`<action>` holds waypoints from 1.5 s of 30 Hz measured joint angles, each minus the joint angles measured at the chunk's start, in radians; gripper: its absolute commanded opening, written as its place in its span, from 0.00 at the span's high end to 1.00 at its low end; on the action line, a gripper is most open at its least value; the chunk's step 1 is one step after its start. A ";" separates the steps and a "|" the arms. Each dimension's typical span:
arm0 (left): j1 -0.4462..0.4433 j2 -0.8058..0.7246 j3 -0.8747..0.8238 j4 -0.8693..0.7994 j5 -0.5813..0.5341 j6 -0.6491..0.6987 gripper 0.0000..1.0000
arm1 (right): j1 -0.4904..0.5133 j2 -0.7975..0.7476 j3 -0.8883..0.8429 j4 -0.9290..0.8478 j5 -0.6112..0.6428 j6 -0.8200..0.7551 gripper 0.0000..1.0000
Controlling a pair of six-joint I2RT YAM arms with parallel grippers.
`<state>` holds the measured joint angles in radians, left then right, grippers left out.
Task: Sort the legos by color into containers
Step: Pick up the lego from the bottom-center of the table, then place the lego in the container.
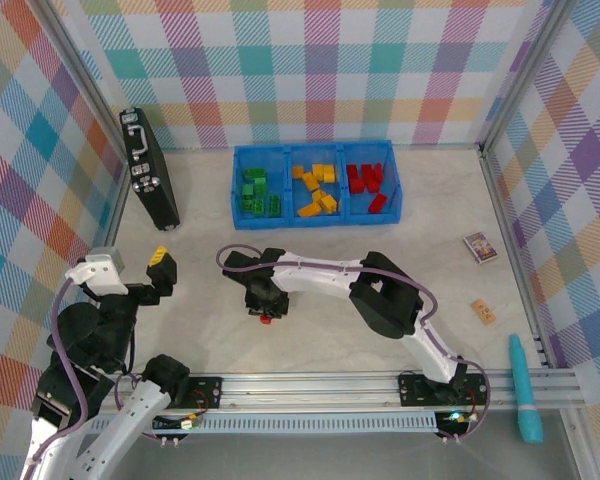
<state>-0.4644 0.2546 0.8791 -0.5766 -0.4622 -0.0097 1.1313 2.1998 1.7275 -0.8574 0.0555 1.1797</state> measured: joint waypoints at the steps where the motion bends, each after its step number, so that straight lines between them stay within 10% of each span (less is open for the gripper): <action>1: 0.000 0.005 0.000 0.000 0.000 0.000 0.00 | -0.002 0.000 0.000 -0.001 0.002 -0.011 0.73; 19: -0.006 0.167 0.000 0.006 0.081 0.046 0.00 | -0.156 -0.286 -0.067 -0.023 0.232 -0.630 0.80; 27: -0.006 0.286 0.001 0.033 0.134 0.029 0.01 | -0.505 -0.557 -0.201 0.208 0.318 -0.951 0.79; 38: -0.006 0.449 0.002 0.092 0.111 -0.082 0.00 | -0.808 -0.241 -0.060 0.418 0.223 -1.138 0.70; 45: -0.006 0.521 -0.039 0.192 -0.018 -0.112 0.00 | -0.858 -0.142 0.001 0.435 0.159 -1.194 0.48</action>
<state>-0.4709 0.7757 0.8398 -0.3851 -0.4801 -0.1219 0.2729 2.0583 1.7283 -0.4229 0.2142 -0.0139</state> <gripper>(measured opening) 0.998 0.474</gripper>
